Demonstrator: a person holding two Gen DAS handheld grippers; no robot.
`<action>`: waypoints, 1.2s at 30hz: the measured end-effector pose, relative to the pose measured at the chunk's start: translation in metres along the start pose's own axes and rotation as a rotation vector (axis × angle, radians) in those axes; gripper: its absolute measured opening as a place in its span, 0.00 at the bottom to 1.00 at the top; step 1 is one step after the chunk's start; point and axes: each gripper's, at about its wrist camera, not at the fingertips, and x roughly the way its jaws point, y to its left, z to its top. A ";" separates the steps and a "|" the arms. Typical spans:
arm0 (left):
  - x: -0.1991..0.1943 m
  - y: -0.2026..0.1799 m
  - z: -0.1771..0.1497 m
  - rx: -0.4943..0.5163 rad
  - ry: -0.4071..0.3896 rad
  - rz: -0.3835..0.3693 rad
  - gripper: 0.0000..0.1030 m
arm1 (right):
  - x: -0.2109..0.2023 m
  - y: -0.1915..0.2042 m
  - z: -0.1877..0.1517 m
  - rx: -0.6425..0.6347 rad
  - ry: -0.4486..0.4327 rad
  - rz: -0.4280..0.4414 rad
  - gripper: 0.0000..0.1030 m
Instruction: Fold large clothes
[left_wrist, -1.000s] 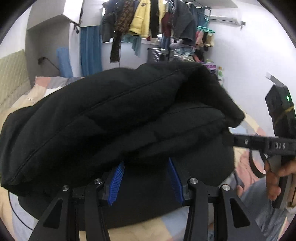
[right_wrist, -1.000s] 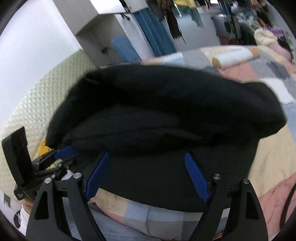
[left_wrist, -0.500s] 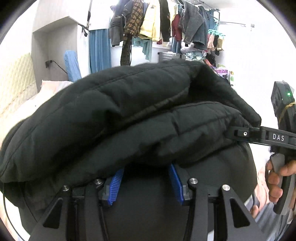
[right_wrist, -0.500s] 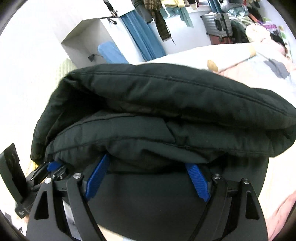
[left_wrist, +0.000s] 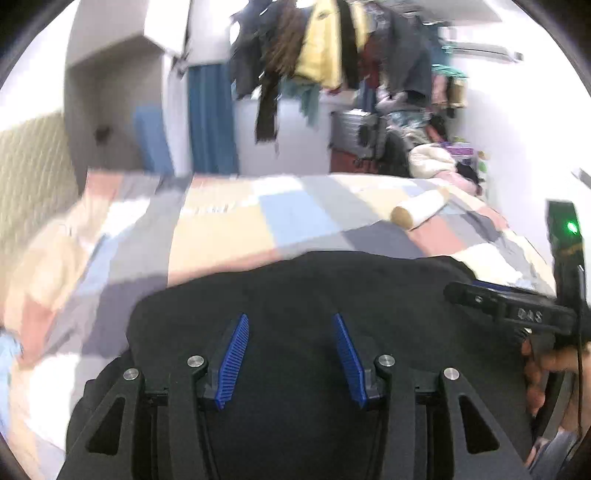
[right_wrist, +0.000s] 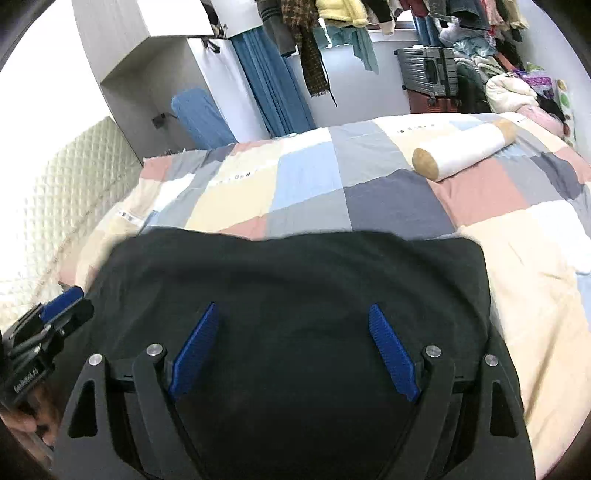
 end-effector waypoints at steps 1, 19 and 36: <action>0.014 0.008 0.001 -0.033 0.040 -0.011 0.47 | 0.006 0.002 0.000 -0.007 0.009 -0.002 0.81; 0.082 0.036 -0.011 -0.090 0.104 -0.023 0.49 | 0.078 0.006 0.007 -0.055 0.044 -0.030 0.93; 0.051 0.066 -0.015 -0.104 0.101 0.190 0.53 | 0.020 -0.011 0.002 -0.216 -0.071 -0.197 0.93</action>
